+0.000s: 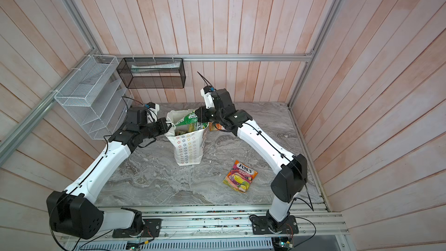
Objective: Place the snacks into the paper bag
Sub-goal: Place the snack in the paper bag.
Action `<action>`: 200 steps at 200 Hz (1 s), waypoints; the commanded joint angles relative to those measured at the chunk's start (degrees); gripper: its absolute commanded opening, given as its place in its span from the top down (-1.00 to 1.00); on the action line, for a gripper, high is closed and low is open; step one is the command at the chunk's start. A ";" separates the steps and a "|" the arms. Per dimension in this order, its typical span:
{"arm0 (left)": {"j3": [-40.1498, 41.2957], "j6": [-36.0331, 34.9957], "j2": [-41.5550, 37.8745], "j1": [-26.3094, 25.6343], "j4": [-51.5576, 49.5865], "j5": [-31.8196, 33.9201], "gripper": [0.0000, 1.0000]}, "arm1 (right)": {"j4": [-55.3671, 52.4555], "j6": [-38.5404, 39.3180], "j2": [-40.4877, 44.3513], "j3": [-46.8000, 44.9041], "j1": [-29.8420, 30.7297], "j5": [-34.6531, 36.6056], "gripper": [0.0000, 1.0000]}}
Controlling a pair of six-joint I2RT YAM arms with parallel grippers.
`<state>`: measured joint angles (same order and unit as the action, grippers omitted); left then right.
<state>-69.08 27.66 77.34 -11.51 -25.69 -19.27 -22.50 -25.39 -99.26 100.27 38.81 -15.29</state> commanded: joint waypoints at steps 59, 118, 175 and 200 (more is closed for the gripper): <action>-0.03 0.20 -1.93 0.61 4.16 -0.29 1.00 | -3.59 3.17 -3.38 0.91 0.33 5.64 1.00; 0.08 0.48 -1.35 0.61 4.25 -0.78 1.00 | -8.41 10.83 -5.06 9.08 7.46 7.40 0.55; 0.03 0.43 -1.48 0.72 4.16 -0.54 1.00 | -10.36 9.31 1.08 9.40 4.09 15.17 -0.15; -0.09 0.44 -1.82 0.73 4.16 -0.64 1.00 | -9.66 8.14 7.24 4.99 2.43 24.62 -0.29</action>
<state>-69.08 28.10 77.34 -11.14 -25.52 -19.44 -31.07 -15.73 -99.11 107.79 42.89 -1.43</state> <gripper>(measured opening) 0.049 0.628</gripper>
